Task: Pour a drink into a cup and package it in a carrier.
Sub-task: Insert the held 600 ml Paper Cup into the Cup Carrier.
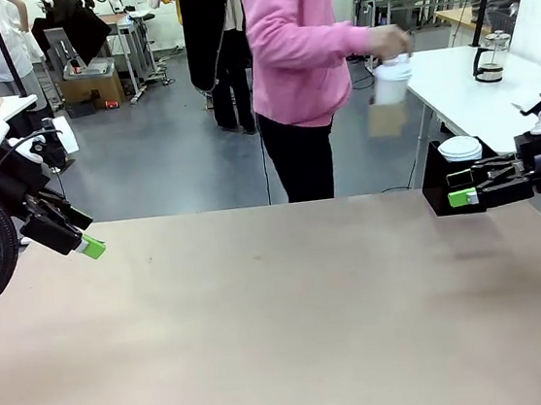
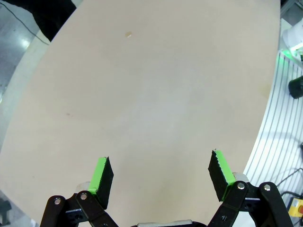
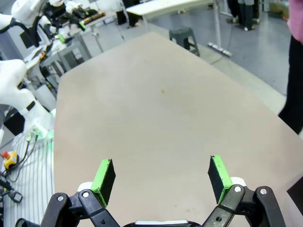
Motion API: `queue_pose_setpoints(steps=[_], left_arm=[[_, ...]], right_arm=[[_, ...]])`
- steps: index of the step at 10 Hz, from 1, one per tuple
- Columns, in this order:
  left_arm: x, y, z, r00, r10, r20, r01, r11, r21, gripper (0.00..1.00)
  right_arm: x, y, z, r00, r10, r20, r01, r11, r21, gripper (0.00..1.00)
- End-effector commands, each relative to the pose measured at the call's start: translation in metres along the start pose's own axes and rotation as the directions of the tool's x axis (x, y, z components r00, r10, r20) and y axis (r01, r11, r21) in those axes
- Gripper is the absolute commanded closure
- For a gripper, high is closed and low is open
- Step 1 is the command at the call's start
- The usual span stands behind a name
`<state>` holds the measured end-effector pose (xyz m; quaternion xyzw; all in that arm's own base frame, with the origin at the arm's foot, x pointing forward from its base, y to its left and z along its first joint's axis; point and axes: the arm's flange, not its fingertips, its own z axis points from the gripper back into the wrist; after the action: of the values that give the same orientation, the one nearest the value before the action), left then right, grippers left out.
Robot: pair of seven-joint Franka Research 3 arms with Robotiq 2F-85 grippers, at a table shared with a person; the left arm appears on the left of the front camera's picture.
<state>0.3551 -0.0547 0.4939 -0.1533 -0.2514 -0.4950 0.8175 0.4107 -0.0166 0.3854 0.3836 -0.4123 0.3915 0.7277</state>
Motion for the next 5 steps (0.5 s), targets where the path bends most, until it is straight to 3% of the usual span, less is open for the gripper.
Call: queue_pose_setpoints(steps=[1,5], left_arm=[[-0.0012,0.0014,0.0004,1.000,-0.011,0.014,0.011,1.000,-0.012,0.00],[-0.0012,0.0014,0.0004,1.000,-0.011,0.014,0.011,1.000,-0.012,0.00]], right_arm=[[0.0009,-0.0004,0.0002,1.000,0.003,-0.003,-0.003,1.000,0.001,0.00],[0.0009,-0.0004,0.0002,1.000,0.003,-0.003,-0.003,1.000,0.001,0.00]])
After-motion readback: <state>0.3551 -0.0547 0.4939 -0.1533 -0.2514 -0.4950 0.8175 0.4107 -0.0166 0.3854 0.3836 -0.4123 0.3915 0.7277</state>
